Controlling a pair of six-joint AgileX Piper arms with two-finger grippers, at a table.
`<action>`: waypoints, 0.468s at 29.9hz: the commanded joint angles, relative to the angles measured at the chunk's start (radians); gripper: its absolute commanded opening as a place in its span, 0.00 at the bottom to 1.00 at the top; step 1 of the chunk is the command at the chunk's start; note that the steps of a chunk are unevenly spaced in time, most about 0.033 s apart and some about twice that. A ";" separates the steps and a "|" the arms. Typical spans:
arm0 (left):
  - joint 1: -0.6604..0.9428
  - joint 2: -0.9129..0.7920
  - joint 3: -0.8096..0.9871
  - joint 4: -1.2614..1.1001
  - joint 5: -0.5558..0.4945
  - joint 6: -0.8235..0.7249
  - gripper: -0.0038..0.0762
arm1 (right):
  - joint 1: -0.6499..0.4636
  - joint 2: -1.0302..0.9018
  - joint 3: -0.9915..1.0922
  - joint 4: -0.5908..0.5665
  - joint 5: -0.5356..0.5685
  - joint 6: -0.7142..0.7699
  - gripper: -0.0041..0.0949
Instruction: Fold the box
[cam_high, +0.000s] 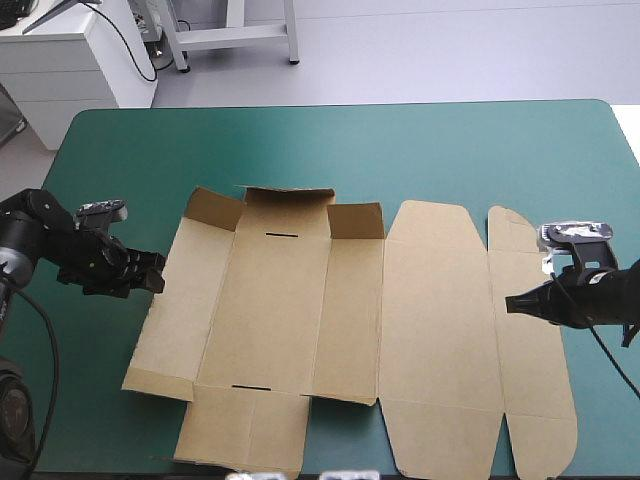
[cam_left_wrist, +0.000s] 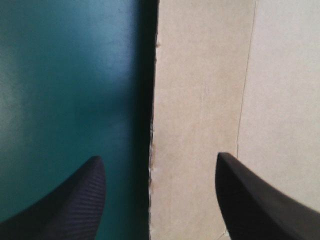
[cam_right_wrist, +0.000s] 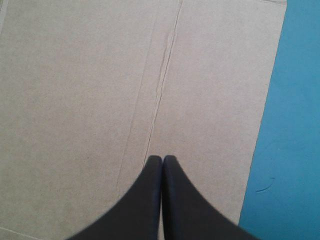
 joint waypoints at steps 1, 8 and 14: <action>0.002 -0.003 -0.030 -0.036 0.057 -0.001 0.62 | -0.007 -0.011 -0.029 0.019 -0.025 -0.018 0.02; 0.002 0.012 0.040 -0.043 0.071 0.034 0.62 | -0.007 -0.011 -0.029 0.019 -0.022 -0.018 0.02; 0.002 0.012 0.196 -0.129 0.005 0.111 0.62 | -0.007 -0.011 -0.029 0.019 -0.022 -0.018 0.02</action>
